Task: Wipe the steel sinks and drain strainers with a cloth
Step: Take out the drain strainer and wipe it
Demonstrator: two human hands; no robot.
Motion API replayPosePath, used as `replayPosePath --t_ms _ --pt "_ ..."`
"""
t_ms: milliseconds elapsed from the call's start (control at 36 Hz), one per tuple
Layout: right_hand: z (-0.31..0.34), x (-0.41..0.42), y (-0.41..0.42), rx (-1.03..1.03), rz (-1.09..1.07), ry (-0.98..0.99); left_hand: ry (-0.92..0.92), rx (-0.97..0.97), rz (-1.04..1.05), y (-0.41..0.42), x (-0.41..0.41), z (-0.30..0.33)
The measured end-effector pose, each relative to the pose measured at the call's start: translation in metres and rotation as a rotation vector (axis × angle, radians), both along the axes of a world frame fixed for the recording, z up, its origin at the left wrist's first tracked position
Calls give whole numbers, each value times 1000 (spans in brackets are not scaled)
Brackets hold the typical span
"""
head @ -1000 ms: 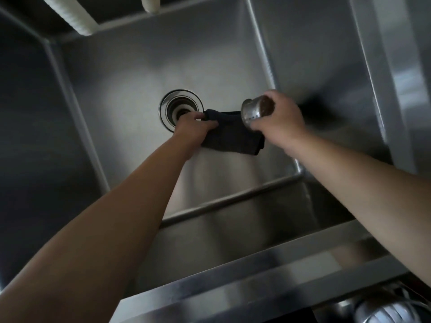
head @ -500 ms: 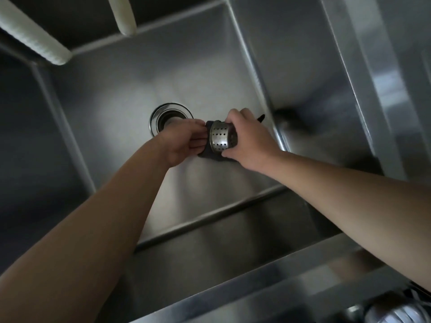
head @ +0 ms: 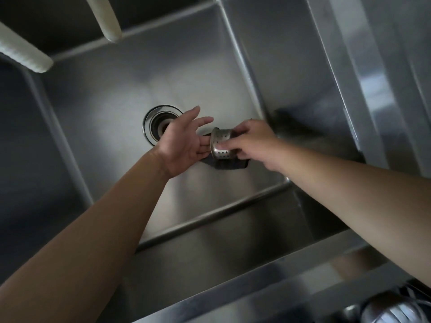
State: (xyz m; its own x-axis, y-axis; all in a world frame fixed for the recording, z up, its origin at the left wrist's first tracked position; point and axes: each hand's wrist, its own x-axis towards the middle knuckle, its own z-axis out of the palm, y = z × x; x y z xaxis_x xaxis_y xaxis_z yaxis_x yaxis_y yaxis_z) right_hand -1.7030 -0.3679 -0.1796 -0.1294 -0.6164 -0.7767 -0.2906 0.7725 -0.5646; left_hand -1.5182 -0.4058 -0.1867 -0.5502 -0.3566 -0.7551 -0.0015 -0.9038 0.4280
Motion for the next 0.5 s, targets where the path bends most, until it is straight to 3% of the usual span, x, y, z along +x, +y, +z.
replayPosePath --t_ms 83,167,278,389,500 --pt "6 -1 -3 310 -198 -190 24 -19 3 0 -1 0" --pt "9 -3 -7 380 -228 -266 47 -15 -18 -4 -1 0" --pt "6 -2 -7 82 -117 -130 82 39 78 -6 3 2" --pt "8 -4 -5 -257 190 88 178 112 223 -1 6 0" --pt "11 -7 -6 -421 377 181 147 156 362 7 -1 -4"
